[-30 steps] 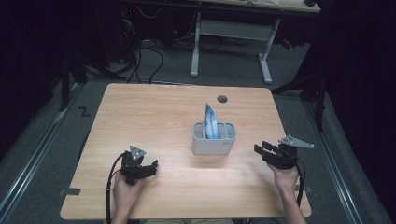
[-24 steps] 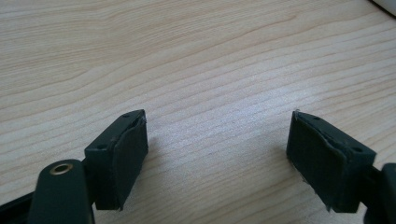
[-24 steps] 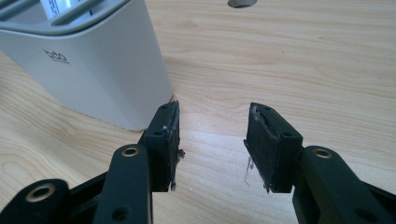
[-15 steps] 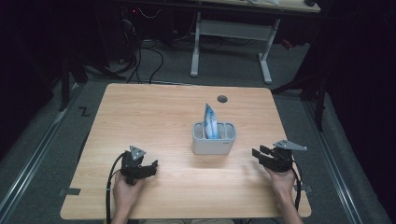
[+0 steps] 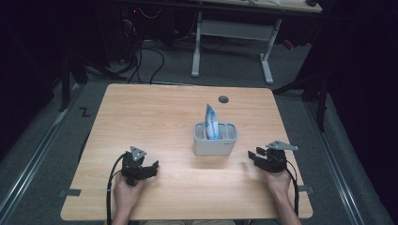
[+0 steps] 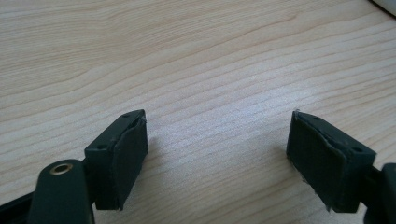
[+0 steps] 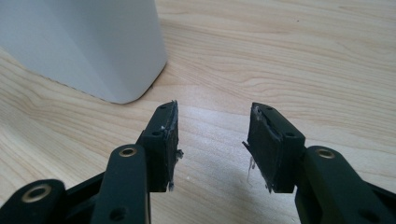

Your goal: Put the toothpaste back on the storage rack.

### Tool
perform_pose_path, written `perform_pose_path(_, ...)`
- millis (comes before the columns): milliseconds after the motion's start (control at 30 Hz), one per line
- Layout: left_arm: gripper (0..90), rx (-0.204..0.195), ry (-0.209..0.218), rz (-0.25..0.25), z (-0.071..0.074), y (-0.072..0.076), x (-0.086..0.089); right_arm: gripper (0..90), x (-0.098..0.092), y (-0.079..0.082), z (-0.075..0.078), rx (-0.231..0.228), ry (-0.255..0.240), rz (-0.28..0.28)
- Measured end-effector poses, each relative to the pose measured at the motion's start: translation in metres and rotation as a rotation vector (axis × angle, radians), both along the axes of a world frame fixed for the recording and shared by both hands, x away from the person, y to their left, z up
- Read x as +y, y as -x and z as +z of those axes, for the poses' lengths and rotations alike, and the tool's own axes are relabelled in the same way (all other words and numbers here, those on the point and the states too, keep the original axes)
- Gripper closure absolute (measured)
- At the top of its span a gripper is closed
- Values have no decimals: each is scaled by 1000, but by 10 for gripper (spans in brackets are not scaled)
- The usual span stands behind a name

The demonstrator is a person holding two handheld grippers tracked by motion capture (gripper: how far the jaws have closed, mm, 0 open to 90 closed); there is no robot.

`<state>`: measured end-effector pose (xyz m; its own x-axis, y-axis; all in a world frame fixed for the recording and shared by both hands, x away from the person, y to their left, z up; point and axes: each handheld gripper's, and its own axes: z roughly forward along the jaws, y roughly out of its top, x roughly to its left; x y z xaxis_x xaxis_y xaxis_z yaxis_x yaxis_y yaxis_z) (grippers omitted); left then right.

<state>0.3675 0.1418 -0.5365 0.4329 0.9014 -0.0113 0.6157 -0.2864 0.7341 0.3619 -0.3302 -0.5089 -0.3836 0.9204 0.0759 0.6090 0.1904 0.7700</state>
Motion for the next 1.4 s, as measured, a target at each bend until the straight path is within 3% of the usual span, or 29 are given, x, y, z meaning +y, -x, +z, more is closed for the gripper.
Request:
perform_pose_path(600,209,0,0,0,0,0,0,527,9,-7,-12,18,35,6)
perform_pose_path(1033,209,0,1,0,0,0,0,520,19,-14,-21,20,98,9)
perform_pose_path(1400,209,0,0,0,0,0,0,484,21,-16,-21,16,113,8)
